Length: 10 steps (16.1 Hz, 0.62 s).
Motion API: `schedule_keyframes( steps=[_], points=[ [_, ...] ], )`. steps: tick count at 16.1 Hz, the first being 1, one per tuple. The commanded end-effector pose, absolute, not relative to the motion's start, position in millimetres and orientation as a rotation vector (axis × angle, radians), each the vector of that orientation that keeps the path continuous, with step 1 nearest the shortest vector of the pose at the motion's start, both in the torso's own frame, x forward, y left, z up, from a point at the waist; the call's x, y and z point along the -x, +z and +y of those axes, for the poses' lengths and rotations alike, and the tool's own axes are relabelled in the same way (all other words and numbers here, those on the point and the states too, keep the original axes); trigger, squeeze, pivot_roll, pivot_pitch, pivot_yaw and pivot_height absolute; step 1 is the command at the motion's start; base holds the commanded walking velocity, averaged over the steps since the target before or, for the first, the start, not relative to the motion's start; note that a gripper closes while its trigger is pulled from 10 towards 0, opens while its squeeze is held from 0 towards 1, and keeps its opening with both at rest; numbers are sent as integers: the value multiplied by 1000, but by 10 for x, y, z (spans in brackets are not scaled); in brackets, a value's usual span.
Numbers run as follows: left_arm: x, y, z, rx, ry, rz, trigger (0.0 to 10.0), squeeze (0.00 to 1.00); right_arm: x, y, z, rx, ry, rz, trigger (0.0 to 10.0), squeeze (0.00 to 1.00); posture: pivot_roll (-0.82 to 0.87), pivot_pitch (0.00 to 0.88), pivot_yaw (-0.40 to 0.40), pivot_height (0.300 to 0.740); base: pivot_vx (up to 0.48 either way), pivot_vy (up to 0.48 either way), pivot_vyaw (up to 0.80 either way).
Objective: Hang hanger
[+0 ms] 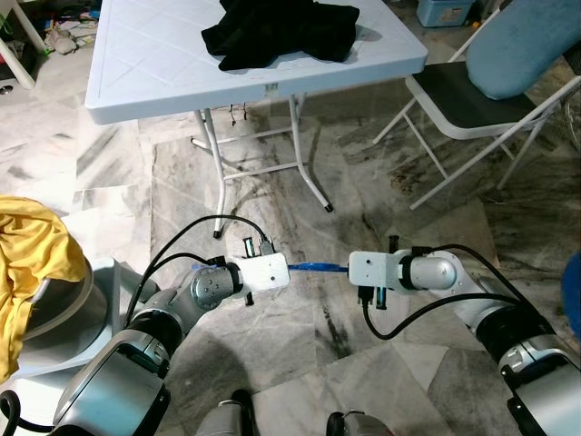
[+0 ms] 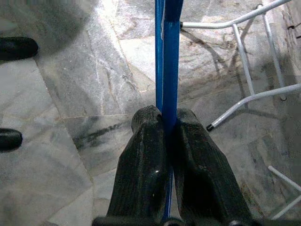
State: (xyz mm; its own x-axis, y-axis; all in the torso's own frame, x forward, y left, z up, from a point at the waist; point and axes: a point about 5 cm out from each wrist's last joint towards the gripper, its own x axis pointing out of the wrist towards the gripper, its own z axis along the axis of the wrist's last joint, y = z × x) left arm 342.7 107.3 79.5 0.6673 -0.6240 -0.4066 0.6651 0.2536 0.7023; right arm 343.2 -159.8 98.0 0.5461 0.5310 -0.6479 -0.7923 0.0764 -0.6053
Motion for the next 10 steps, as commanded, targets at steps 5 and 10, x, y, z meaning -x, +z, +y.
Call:
schedule_keyframes(
  steps=[5, 10],
  points=[
    [-3411, 942, 1000, -890, -854, -116, 10000, 1000, -3307, 795, -1700, 1018, 972, 334, 0, 0, -70, 215, 26, 740, 0, 0, 0],
    [-3299, 905, 977, -813, -986, -126, 10000, 1000, -3241, 686, -1796, 983, 913, 368, 0, 0, -71, 214, 40, 740, 0, 0, 0]
  ],
)
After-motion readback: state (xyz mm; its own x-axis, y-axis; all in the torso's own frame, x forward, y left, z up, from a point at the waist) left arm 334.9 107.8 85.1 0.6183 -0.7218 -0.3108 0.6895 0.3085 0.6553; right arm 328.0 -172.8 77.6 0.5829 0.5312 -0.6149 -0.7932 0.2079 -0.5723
